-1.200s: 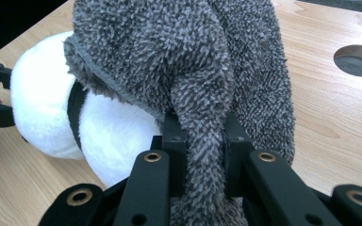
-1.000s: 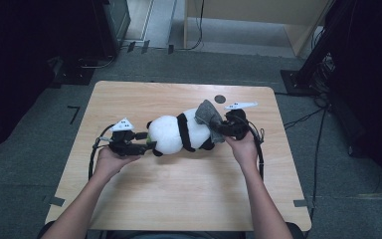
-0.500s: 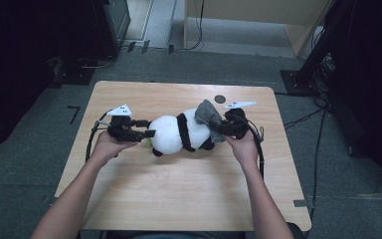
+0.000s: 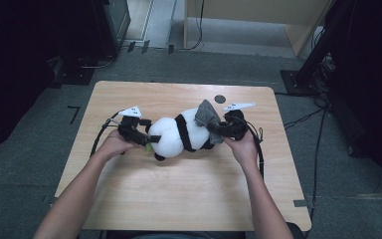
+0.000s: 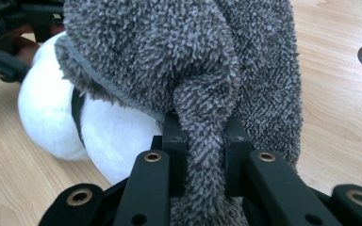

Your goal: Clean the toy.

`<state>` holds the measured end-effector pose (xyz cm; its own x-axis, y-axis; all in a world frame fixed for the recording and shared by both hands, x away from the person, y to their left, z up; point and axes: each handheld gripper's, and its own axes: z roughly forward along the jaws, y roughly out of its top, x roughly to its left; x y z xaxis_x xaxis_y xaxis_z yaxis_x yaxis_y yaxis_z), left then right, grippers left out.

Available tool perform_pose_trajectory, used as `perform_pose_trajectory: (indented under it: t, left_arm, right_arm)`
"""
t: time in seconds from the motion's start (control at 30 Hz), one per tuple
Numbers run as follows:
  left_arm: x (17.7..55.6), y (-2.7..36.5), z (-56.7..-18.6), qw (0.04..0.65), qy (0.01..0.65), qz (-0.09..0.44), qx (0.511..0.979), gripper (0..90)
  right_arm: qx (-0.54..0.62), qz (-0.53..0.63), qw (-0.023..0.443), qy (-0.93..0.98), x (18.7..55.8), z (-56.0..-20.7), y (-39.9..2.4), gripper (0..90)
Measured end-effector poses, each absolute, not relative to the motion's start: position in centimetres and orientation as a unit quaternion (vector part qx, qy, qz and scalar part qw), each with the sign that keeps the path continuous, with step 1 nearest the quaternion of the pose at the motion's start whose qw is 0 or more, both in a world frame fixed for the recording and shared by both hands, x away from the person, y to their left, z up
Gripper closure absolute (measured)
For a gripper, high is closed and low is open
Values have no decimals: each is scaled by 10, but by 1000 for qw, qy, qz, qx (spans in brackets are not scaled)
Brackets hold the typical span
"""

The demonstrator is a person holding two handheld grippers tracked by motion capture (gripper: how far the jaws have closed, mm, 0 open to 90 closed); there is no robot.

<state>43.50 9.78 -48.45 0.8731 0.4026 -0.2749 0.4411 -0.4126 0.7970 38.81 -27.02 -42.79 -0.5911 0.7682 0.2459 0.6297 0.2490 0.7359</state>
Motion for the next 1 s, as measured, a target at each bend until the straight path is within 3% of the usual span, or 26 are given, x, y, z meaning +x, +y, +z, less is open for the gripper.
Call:
perform_pose_trajectory:
  t: [0.13,0.33,0.67,0.87,1.0]
  left_arm:
    - [420,81,-486,459,189,-34,868,0]
    - [416,77,-487,445,202,-46,871,0]
    - [403,82,-481,466,247,-42,849,413]
    - [400,79,-469,482,288,-68,825,497]
    - [397,74,-458,491,314,-55,811,506]
  right_arm:
    - [437,428,92,785,388,-428,-267,780]
    - [441,434,103,779,388,-431,-263,782]
    - [452,437,134,766,388,-428,-264,779]
    - [461,460,141,745,378,-409,-274,781]
    - [438,482,141,745,365,-390,-267,781]
